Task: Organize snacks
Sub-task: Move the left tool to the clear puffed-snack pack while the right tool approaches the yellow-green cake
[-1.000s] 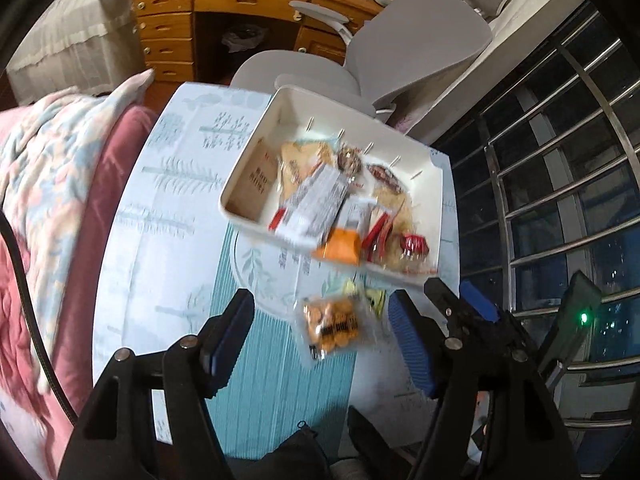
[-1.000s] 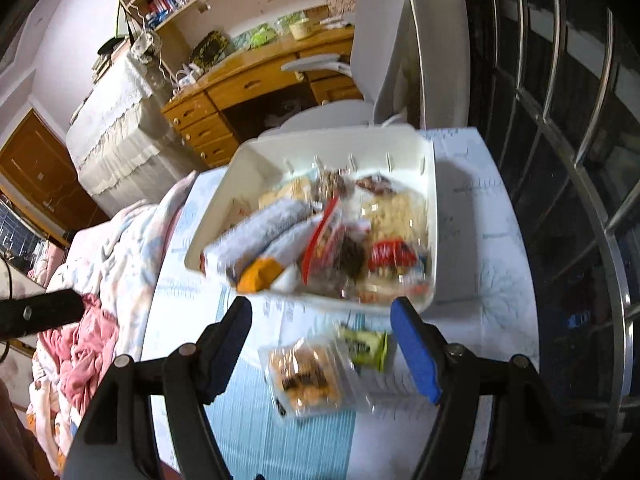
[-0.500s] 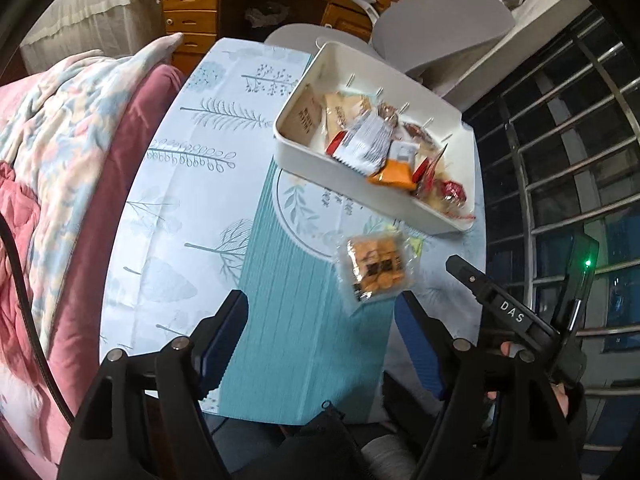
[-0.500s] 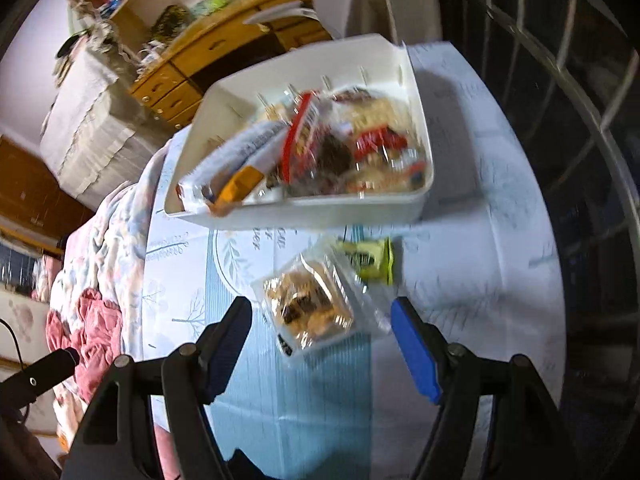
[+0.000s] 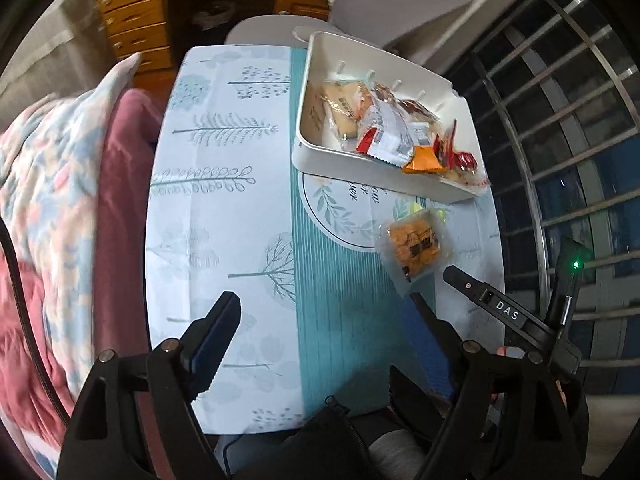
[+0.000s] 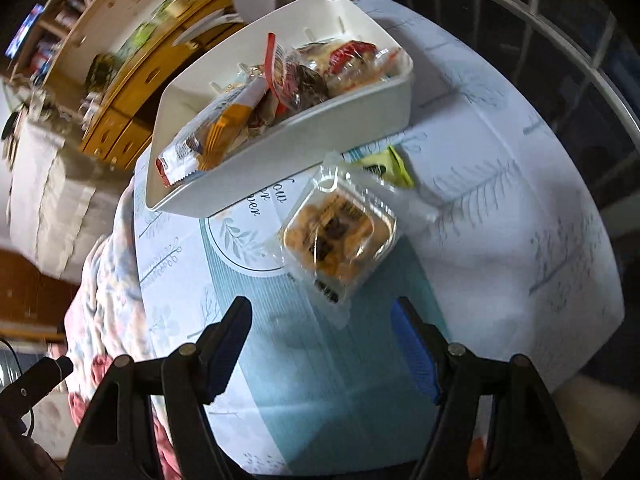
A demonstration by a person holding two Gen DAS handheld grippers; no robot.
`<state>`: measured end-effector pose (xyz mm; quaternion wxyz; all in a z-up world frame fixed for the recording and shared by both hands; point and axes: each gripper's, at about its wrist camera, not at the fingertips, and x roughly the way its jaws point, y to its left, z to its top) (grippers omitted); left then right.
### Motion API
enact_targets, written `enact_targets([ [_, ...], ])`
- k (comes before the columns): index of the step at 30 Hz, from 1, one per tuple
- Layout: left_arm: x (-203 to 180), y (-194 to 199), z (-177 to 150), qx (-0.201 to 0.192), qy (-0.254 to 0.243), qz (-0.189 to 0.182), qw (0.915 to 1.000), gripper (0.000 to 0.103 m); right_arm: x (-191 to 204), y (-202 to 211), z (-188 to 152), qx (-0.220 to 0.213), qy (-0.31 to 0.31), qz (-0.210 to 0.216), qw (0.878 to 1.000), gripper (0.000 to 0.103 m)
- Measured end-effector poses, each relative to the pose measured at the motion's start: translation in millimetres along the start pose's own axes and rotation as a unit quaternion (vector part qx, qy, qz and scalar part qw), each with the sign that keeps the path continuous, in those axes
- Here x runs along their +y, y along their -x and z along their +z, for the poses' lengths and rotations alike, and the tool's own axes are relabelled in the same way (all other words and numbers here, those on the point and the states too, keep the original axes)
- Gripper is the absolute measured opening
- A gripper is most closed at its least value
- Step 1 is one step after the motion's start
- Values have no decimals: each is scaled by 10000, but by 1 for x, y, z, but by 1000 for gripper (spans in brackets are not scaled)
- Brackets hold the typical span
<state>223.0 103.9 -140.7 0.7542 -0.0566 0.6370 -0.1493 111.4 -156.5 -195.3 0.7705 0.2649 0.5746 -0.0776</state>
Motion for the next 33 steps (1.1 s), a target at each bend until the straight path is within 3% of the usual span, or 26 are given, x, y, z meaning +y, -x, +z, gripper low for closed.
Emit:
enact_targets([
  [3, 5, -2, 6, 97, -327, -135, 9993, 83, 2, 0, -17, -233, -325, -37, 9992, 72],
  [6, 6, -5, 10, 130, -640, -271, 9975, 91, 4, 1, -34, -445, -559, -60, 9974, 72],
  [11, -5, -17, 16, 231, -1110, -529, 9921, 91, 1, 4, -53, -703, -722, -148, 9948, 72],
  [17, -32, -35, 20, 260, -1570, -618, 9853, 92, -15, 15, -60, -1155, -954, 90, 9887, 72],
  [27, -95, -83, 17, 347, -2442, -596, 9673, 92, -68, 13, -38, -1270, -1214, 248, 9841, 72],
  [33, -145, -130, 17, 533, -2978, -202, 9529, 92, -108, 11, -7, -1226, -1216, 244, 9847, 72],
])
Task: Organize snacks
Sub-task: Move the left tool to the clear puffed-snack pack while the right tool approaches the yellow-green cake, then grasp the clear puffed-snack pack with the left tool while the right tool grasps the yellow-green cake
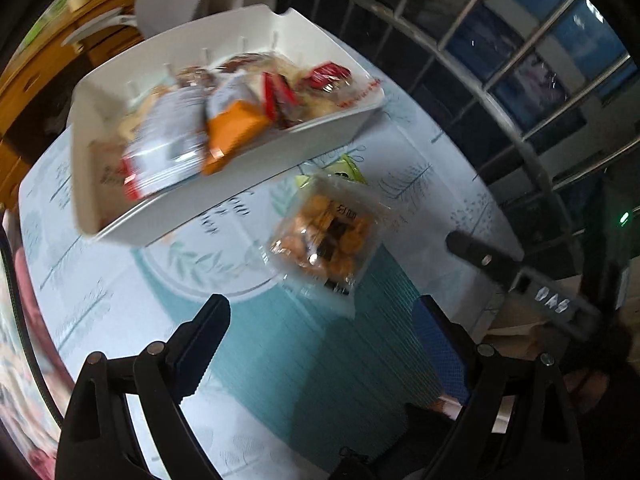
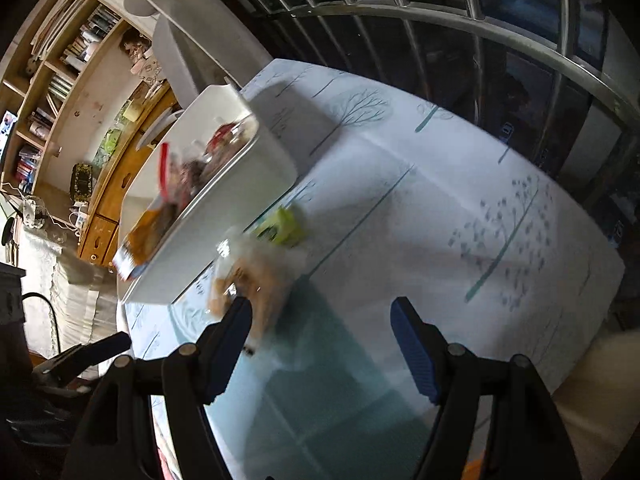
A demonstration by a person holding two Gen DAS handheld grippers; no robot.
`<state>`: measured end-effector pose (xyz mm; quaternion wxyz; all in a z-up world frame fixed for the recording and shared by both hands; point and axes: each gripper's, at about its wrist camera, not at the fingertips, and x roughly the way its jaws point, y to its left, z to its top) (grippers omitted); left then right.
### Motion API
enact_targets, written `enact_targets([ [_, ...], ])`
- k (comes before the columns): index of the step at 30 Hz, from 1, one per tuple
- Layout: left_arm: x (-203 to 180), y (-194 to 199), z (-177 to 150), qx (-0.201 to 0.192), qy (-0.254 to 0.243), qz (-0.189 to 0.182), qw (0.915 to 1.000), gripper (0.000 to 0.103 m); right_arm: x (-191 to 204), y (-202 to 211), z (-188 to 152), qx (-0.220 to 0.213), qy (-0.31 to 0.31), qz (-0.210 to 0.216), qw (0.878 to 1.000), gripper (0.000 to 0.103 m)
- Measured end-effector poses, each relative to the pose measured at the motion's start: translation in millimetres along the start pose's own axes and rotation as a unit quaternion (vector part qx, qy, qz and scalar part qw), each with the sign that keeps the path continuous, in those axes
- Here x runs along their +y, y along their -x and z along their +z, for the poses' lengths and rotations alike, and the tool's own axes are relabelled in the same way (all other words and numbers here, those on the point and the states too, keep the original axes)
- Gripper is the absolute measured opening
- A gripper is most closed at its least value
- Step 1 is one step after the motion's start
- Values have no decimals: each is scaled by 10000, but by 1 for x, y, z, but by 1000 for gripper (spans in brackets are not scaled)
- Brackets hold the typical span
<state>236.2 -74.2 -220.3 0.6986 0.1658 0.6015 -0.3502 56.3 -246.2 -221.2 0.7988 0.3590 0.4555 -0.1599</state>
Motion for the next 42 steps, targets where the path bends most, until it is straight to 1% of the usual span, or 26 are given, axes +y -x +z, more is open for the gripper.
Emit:
enact_targets([
  [2, -10, -18, 9, 155, -160, 171, 9996, 92, -8, -5, 13, 66, 114, 39, 9999, 72],
  [4, -17, -33, 17, 283, -278, 254, 9989, 92, -12, -9, 22, 114, 288, 23, 9995, 72],
  [10, -33, -78, 36, 714, -442, 457, 9954, 92, -16, -24, 47, 246, 1125, 67, 9933, 72],
  [14, -38, -101, 41, 1005, -511, 664, 9914, 93, -12, -37, 60, 402, 1694, 161, 9846, 72],
  [16, -41, -110, 42, 1109, -540, 700, 9899, 93, -9, -42, 63, 423, 1959, 167, 9796, 72],
  [18, -43, -117, 43, 1139, -546, 862, 9882, 94, -3, -46, 63, 459, 2302, 170, 9719, 72],
  [21, -40, -120, 47, 1073, -455, 918, 9889, 94, 3, -53, 64, 516, 2646, 256, 9626, 72],
  [23, -37, -122, 49, 1033, -393, 929, 9895, 94, 7, -58, 66, 580, 2757, 330, 9589, 72],
  [27, -31, -122, 52, 1018, -378, 871, 9903, 89, 13, -67, 66, 662, 2853, 456, 9551, 72],
  [30, -27, -118, 48, 956, -350, 823, 9914, 84, 19, -75, 65, 693, 2948, 527, 9516, 72],
  [33, -22, -116, 42, 966, -308, 870, 9910, 83, 26, -82, 66, 736, 3011, 592, 9489, 72],
  [38, 0, -106, 23, 1091, 134, 891, 9899, 82, 41, -98, 65, 866, 3205, 683, 9408, 72],
  [42, 19, -98, 2, 1158, 536, 988, 9869, 81, 55, -108, 62, 910, 3309, 725, 9365, 72],
])
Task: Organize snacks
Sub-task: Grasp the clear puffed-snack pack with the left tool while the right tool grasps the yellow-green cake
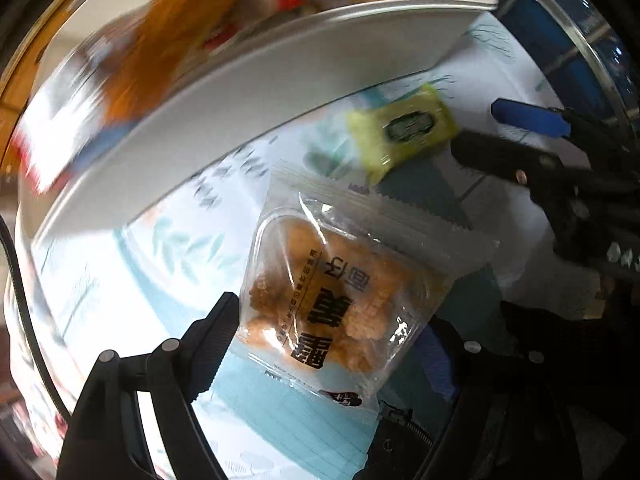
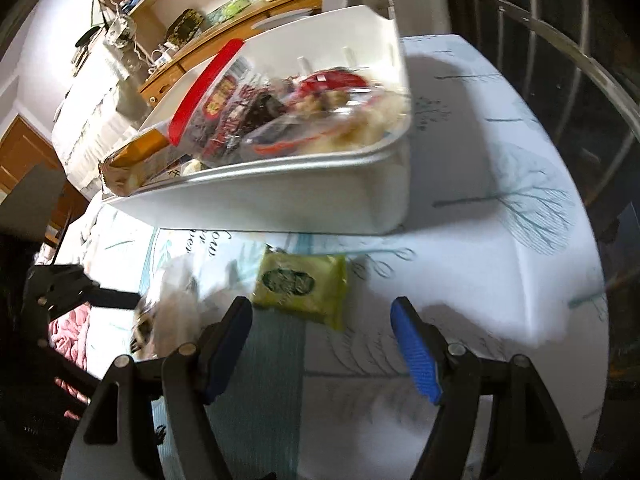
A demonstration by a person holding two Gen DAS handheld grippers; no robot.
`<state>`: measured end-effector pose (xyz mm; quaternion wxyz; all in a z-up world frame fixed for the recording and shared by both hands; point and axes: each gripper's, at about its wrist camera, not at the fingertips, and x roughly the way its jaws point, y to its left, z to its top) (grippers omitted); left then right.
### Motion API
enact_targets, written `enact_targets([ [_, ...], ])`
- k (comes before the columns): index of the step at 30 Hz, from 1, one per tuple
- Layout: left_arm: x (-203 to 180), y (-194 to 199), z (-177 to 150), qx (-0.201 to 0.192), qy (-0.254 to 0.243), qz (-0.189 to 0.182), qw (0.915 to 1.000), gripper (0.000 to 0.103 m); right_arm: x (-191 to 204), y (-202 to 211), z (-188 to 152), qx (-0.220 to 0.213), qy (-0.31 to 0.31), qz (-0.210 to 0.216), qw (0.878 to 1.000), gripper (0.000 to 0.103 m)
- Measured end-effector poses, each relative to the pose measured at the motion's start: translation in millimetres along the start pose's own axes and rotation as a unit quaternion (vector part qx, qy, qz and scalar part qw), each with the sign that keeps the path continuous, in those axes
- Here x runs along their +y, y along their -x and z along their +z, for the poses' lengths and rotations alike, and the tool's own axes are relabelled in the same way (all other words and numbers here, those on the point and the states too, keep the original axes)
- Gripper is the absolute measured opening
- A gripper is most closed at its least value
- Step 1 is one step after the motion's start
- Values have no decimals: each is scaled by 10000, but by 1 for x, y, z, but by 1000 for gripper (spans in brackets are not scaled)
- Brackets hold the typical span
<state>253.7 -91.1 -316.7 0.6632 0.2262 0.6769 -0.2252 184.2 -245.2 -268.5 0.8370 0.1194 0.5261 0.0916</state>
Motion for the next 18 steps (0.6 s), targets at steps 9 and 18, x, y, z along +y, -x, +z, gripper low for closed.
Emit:
enact_targets([
  [9, 36, 9, -20, -57, 822, -14, 9966, 80, 24, -31, 11, 322, 225, -337, 9987, 73],
  [18, 63, 11, -32, -91, 1567, 23, 9876, 80, 52, -43, 16, 404, 830, -1077, 9899, 72],
])
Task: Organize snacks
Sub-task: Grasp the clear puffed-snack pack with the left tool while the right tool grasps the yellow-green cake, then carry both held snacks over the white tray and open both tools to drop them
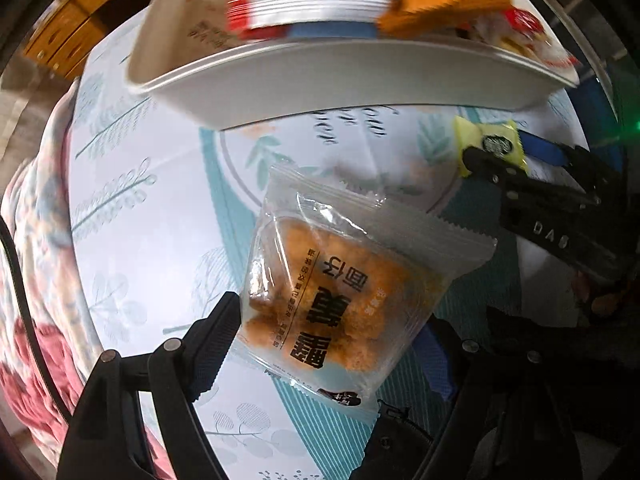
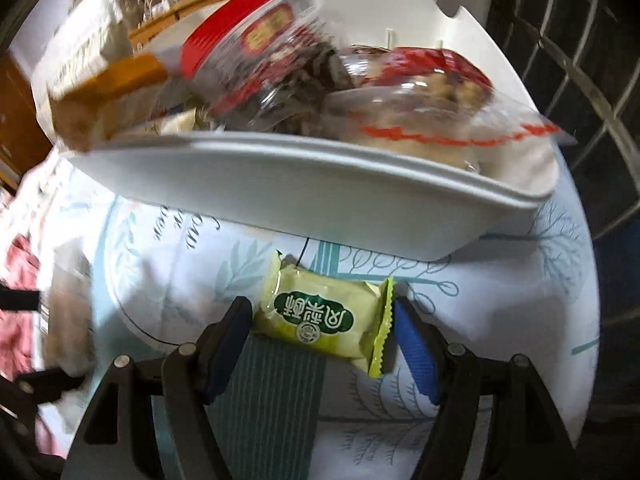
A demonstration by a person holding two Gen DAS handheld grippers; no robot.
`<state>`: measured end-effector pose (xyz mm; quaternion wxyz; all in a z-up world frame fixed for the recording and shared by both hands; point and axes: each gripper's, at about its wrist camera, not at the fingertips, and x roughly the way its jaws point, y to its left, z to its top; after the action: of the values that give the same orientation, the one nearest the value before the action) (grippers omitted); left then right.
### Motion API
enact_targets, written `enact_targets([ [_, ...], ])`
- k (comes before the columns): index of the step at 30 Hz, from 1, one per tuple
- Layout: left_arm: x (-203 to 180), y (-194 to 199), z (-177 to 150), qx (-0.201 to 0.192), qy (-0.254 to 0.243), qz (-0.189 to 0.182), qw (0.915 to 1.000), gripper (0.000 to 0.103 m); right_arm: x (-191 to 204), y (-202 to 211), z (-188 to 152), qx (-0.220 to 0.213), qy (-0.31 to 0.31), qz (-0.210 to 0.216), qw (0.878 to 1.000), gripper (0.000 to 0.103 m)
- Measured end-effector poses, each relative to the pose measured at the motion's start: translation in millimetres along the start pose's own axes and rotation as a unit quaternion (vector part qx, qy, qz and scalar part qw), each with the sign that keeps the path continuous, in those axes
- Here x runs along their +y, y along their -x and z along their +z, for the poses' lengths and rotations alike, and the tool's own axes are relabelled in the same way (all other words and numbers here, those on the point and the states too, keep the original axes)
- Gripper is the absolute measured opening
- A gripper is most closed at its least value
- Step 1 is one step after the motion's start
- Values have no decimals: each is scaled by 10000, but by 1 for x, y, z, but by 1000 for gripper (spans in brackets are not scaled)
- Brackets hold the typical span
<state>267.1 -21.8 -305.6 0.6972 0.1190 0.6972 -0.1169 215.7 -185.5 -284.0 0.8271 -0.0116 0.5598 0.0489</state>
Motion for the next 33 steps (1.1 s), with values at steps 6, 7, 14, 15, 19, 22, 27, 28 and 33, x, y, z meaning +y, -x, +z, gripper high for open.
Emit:
enact_targets([
  [6, 10, 5, -6, -166, 431, 187, 9988, 80, 19, 0, 5, 192, 179, -226, 9994, 63],
  [7, 13, 7, -7, -199, 515, 213, 9982, 80, 22, 0, 7, 279, 167, -199, 9993, 60],
  [14, 43, 41, -4, -349, 978, 300, 9941, 81, 22, 6, 23, 1060, -122, 388, 9935, 56],
  [15, 47, 48, -1, -412, 1038, 324, 9932, 81, 21, 8, 24, 1181, -199, 510, 9915, 56],
  [19, 70, 72, 15, -614, 1258, 320, 9896, 81, 29, 19, 30, 1533, -314, 1030, 9823, 56],
  [22, 81, 88, 29, -734, 1455, 204, 9864, 81, 45, 38, 39, 1485, -181, 1606, 9756, 56],
  [27, 89, 117, 58, -1054, 1655, 2, 9806, 81, 60, 75, 60, 843, 12, 2343, 9685, 56],
  [28, 89, 124, 64, -1158, 1690, -46, 9788, 81, 62, 83, 67, 612, 42, 2436, 9679, 56],
  [33, 82, 142, 88, -1545, 1881, -297, 9695, 83, 46, 115, 96, -724, -21, 2648, 9616, 56],
])
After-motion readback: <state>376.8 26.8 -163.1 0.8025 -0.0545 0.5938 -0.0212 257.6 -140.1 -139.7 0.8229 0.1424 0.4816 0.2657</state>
